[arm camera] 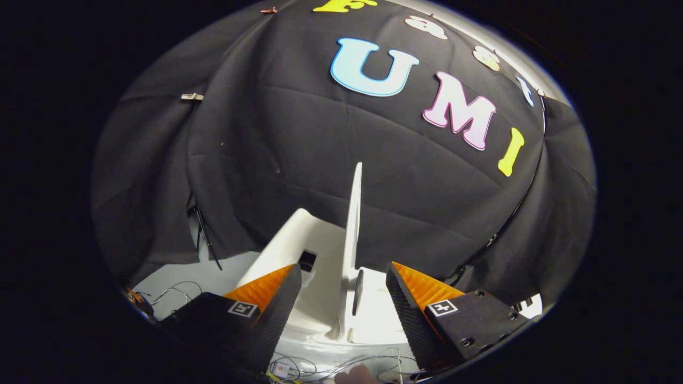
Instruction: Open the toilet lid.
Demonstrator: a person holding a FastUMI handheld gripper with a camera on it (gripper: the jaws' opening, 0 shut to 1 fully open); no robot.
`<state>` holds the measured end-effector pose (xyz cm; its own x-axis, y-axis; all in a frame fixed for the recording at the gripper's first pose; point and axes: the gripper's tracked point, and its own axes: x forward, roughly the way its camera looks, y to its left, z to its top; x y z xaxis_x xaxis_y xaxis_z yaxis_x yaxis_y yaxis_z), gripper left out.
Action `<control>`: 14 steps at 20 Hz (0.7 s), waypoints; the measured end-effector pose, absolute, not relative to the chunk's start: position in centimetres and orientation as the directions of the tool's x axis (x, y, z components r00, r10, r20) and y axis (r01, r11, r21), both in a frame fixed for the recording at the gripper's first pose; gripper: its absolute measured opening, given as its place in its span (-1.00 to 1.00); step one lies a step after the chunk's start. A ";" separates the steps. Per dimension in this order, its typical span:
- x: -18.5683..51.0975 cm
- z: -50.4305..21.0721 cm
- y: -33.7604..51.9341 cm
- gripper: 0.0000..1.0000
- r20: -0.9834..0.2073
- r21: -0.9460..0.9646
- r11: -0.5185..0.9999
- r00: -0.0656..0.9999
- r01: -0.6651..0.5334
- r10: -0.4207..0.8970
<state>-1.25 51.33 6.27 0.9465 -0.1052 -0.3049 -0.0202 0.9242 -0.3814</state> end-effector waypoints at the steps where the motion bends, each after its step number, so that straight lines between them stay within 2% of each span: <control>1: -1.4 6.8 51.5 0.98 -0.309 -0.365 0.931 0.946 -0.024 -0.097; 11: -1.7 14.7 50.2 0.98 -0.215 -0.193 0.974 0.973 -0.122 0.080; 14: -0.9 17.2 46.3 0.98 -0.146 -0.174 0.980 0.987 -0.097 0.071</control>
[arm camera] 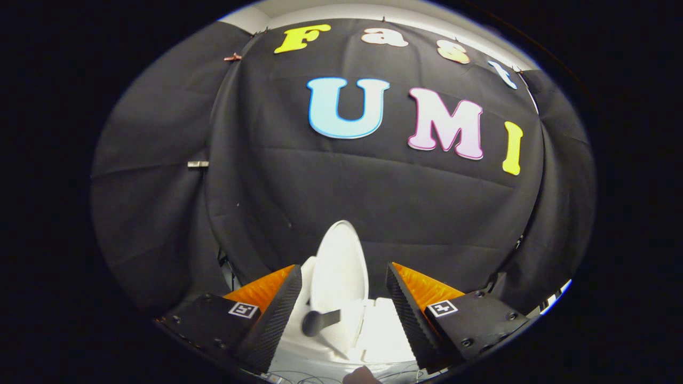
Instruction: Open the toilet lid.
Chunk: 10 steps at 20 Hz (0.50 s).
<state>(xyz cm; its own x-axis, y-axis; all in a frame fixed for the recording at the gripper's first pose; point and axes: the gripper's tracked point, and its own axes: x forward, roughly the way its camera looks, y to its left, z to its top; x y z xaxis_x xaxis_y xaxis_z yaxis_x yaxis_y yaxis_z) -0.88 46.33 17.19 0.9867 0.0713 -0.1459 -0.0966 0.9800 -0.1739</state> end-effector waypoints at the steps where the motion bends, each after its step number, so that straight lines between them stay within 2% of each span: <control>1: -0.6 17.7 45.1 0.98 -0.130 -0.163 0.982 0.989 -0.095 0.074; 10: 2.0 18.1 31.5 0.98 -0.085 -0.094 0.993 0.994 -0.075 0.067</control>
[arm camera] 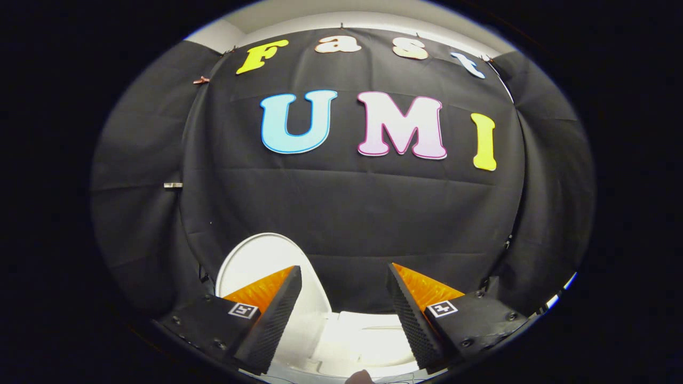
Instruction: Open the toilet lid.
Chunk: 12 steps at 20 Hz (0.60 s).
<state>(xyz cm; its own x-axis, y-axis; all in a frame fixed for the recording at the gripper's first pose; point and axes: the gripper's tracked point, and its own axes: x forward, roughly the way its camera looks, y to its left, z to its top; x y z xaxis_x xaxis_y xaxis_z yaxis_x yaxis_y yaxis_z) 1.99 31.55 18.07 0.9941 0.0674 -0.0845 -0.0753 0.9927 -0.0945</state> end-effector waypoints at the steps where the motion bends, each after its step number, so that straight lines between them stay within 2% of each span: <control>1: 1.9 18.0 30.1 0.98 -0.067 -0.091 0.992 0.995 -0.082 0.076; 7: 1.9 17.6 21.4 0.97 -0.001 -0.098 0.993 0.998 -0.064 0.064; 12: 2.6 15.8 14.6 0.97 0.029 -0.141 0.990 1.000 -0.002 0.006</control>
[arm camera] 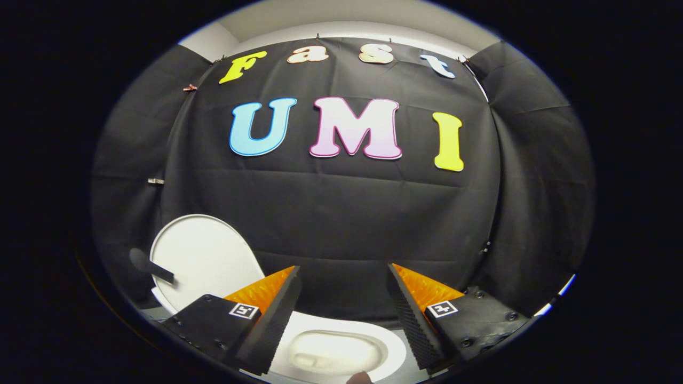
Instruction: Open the toilet lid.
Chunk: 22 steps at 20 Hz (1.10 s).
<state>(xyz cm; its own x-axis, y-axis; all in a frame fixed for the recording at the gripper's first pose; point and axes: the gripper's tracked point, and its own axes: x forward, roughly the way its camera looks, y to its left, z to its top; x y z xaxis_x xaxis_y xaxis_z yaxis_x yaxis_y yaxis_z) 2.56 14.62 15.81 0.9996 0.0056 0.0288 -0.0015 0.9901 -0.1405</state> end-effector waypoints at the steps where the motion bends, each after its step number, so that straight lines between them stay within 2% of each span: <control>1: 2.7 15.3 13.3 0.97 0.029 -0.134 0.991 1.000 0.011 -0.007; 12: 6.1 6.2 6.2 0.98 -0.009 0.007 1.000 1.000 0.028 -0.027; 16: 6.8 5.4 5.7 0.98 0.065 0.059 0.998 0.998 0.003 -0.007; 18: 7.4 4.6 5.2 0.98 0.062 0.081 0.997 0.998 0.001 -0.007; 22: 8.0 3.6 4.9 0.98 0.055 0.005 1.000 0.998 0.001 -0.001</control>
